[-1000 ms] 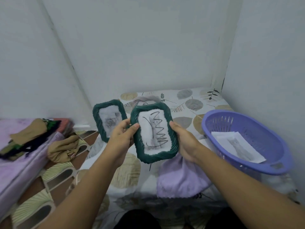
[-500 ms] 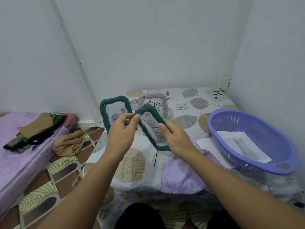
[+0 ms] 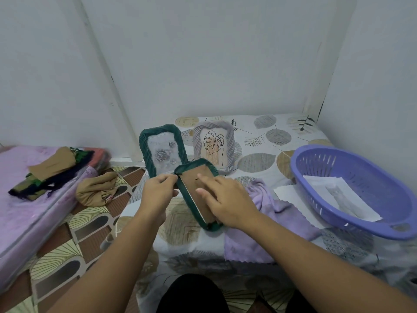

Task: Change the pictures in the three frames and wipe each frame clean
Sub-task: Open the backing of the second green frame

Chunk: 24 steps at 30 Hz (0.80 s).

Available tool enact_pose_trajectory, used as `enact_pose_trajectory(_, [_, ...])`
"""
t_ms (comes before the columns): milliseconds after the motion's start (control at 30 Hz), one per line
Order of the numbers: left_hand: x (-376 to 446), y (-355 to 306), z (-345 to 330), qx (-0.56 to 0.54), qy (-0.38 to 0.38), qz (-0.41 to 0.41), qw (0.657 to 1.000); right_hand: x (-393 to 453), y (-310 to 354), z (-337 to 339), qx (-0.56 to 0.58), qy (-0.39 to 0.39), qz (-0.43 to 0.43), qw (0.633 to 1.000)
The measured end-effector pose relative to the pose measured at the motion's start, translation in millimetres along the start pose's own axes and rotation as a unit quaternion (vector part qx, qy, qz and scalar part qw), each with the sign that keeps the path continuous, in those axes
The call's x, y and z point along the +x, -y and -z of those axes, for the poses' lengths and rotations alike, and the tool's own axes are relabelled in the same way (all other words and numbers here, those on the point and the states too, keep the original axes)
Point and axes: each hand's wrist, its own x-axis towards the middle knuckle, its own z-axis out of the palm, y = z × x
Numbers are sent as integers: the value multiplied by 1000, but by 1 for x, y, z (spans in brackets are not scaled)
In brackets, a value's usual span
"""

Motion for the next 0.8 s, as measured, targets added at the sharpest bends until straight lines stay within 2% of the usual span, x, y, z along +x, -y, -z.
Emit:
enact_pose_trajectory(100, [19,15,2,35,17,3,999,14,-24,-10,43,19,-95,994])
enact_pose_trajectory(167, [31,25,0,54,24,-10,998,23,-36,-17,46,58,-142,987])
enact_pose_trajectory(233, [45,36,-2,73,27,-21,997,29,-44,-24,62,88,-158,982])
enact_pose_trajectory(300, [57,47,-2,124,27,-39,991,32,-48,-31,68,86,-167,980])
enact_pose_trajectory(367, [69,58,-1,217,31,-70,973,31,-51,-38,60,72,-174,980])
enact_pose_trajectory(500, [80,70,0,395,21,-126,910,30,-56,-45,23,59,-191,980])
enact_pose_trajectory(567, [81,76,0,399,5,-146,905,33,-58,-46,29,48,-200,978])
enact_pose_trajectory(667, [78,86,-2,345,-18,-162,924,42,-62,-47,72,-2,-211,975])
enact_pose_trajectory(800, [75,91,-2,328,-41,-170,928,52,-66,-53,122,-37,-222,967])
